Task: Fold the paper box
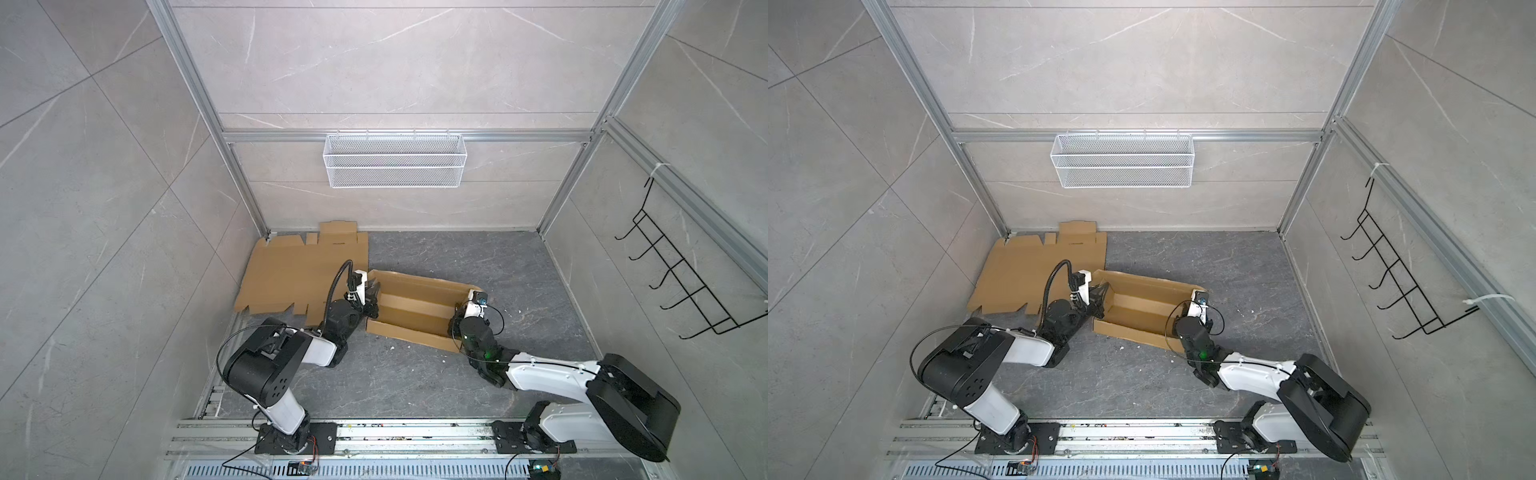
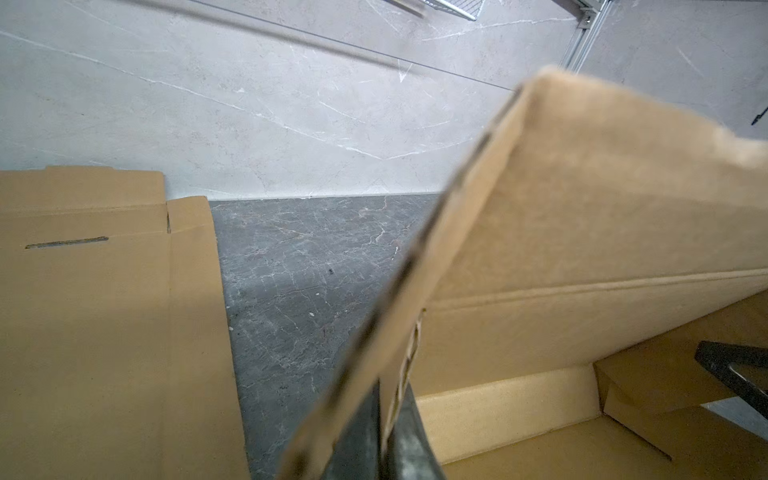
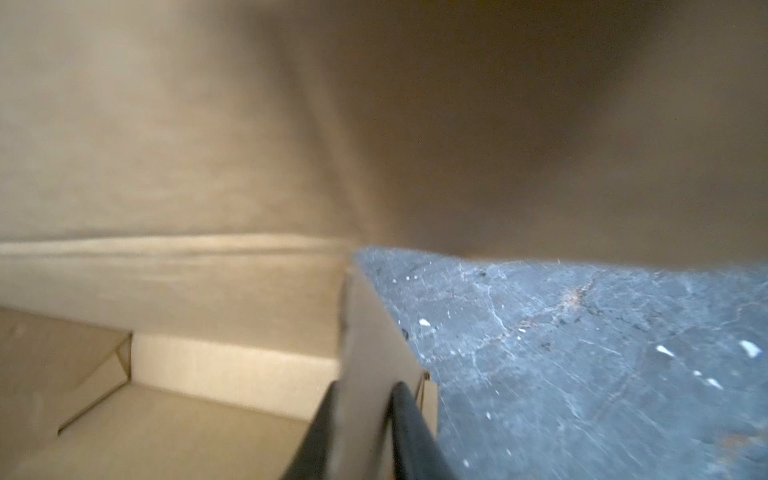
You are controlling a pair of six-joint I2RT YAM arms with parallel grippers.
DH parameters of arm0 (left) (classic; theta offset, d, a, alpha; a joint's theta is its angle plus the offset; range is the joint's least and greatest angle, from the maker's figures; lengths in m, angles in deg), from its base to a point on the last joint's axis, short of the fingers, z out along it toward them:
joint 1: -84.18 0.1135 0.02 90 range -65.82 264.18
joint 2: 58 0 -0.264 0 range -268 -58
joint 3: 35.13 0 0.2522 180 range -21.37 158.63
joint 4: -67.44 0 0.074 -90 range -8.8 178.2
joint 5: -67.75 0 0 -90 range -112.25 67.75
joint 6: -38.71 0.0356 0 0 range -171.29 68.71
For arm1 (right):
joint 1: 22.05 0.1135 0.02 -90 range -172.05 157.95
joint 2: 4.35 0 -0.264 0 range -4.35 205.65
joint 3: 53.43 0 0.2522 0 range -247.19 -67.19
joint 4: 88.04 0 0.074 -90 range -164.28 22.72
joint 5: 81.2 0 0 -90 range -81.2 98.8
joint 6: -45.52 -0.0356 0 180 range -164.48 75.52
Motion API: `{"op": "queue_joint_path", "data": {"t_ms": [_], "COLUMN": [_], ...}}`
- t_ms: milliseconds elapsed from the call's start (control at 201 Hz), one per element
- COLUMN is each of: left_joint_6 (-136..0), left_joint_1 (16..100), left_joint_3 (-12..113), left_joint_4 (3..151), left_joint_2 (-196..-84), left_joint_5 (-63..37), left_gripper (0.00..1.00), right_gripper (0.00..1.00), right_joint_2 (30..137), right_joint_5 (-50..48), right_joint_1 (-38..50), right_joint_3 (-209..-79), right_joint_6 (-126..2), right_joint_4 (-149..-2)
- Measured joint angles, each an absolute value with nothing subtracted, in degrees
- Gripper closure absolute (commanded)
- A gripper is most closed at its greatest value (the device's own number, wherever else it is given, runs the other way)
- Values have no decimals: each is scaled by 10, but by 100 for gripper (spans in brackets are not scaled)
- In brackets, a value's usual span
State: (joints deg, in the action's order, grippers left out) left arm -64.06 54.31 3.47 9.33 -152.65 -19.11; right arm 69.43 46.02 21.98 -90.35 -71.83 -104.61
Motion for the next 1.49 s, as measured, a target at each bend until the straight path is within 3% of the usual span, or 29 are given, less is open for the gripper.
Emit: {"op": "queue_joint_path", "data": {"t_ms": [423,647,861,1035,1190,1493], "left_joint_6": [-619,-612,-608,-603,-603,-603], "left_joint_1": [529,529,528,526,526,526], "left_joint_3": [-9,-15,-15,-15,-15,-15], "left_joint_4": [12,-14,-29,-53,-59,-68], "left_joint_2": [-1540,-1554,-1567,-1581,-1585,-1592], "left_joint_5": [-192,-194,-197,-198,-200,-200], "left_gripper": [100,100,100,100,100,100], "right_gripper": [28,23,24,27,29,34], "right_joint_2": [504,396,384,438,572,765], "right_joint_5": [361,314,276,259,258,234], "right_joint_1": [225,225,225,225,228,234], "right_joint_3": [-932,-975,-1105,-1244,-1379,-1497], "right_joint_6": [-701,-694,-650,-584,-499,-373], "right_joint_4": [-762,-593,-450,-351,-276,-232]}}
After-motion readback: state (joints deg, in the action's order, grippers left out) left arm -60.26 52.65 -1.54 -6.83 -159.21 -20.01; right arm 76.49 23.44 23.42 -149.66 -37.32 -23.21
